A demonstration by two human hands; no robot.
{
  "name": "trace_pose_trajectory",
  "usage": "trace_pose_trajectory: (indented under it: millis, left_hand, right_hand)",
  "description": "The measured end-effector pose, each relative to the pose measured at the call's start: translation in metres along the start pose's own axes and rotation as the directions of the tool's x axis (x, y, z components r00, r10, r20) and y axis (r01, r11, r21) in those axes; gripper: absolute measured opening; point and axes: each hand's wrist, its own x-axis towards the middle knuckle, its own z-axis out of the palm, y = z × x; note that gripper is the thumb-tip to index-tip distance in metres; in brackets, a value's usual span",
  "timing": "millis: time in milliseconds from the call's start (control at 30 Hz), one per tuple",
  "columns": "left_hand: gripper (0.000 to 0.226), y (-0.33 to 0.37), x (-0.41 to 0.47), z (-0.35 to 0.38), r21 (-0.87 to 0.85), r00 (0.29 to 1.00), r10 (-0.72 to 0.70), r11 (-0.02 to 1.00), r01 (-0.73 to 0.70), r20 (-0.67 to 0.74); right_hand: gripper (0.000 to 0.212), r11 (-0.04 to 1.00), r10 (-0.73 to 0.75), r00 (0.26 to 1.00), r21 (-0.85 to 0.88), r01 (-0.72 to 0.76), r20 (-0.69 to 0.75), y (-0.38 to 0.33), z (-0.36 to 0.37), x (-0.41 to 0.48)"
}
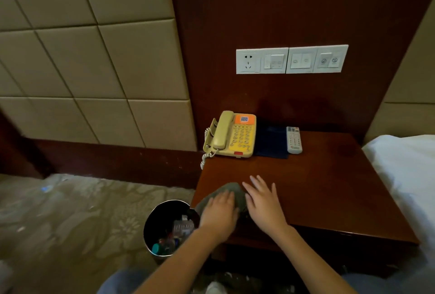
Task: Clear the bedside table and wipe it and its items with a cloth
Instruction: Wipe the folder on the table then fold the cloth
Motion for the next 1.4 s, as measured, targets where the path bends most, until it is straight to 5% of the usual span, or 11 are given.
trace_pose_trajectory:
  millis: [133,167,267,500,633,767,933,1133,1300,1400]
  left_hand:
    - [0.114,0.045,0.024,0.026,-0.1,0.983,-0.182,0.978,0.181,0.005]
    - [0.113,0.043,0.031,0.026,-0.123,0.976,-0.216,0.969,0.214,0.0]
    - [0.062,0.015,0.058,0.019,-0.113,0.969,-0.246,0.963,0.244,-0.006]
    - [0.049,-0.031,0.116,-0.006,-0.301,0.972,-0.231,0.926,0.229,0.032]
    - [0.044,-0.033,0.134,-0.011,-0.648,0.928,-0.364,0.728,0.226,-0.085]
    - [0.031,-0.02,0.133,-0.002,-0.457,0.925,-0.357,0.849,0.264,-0.128]
    - [0.06,-0.035,0.124,0.018,-0.159,0.919,-0.239,0.967,0.198,-0.313]
    - [0.066,-0.06,0.144,0.0,-0.331,0.868,-0.485,0.84,0.43,-0.102]
    - [0.061,-0.091,0.16,-0.007,-0.549,0.857,-0.509,0.694,0.466,0.083]
    - [0.057,-0.079,0.133,-0.01,-0.508,0.855,-0.513,0.716,0.478,0.082]
  right_hand:
    - [0.04,0.997,0.076,0.992,0.013,-0.075,-0.099,0.035,0.003,-0.028]
    - [0.039,0.997,0.079,0.991,0.01,-0.079,-0.112,0.039,0.006,-0.034]
    - [0.041,0.999,0.035,0.996,-0.012,-0.036,-0.081,0.038,0.016,-0.036]
    - [0.034,0.969,-0.12,0.989,-0.226,0.099,-0.08,0.035,0.034,0.015]
    - [0.032,0.973,-0.135,0.982,-0.206,0.106,-0.132,0.039,0.032,0.039]
    - [0.029,0.973,-0.169,0.97,-0.186,0.136,-0.176,0.038,0.028,0.052]
    - [0.03,0.987,-0.144,0.964,-0.109,0.122,-0.223,0.032,0.023,0.059]
    - [0.032,0.989,-0.145,0.971,-0.049,0.138,-0.19,0.028,0.018,0.056]
    - [0.032,0.989,-0.149,0.972,-0.02,0.148,-0.18,0.033,0.016,0.049]
    - [0.032,0.988,-0.149,0.974,0.003,0.152,-0.173,0.036,0.011,0.045]
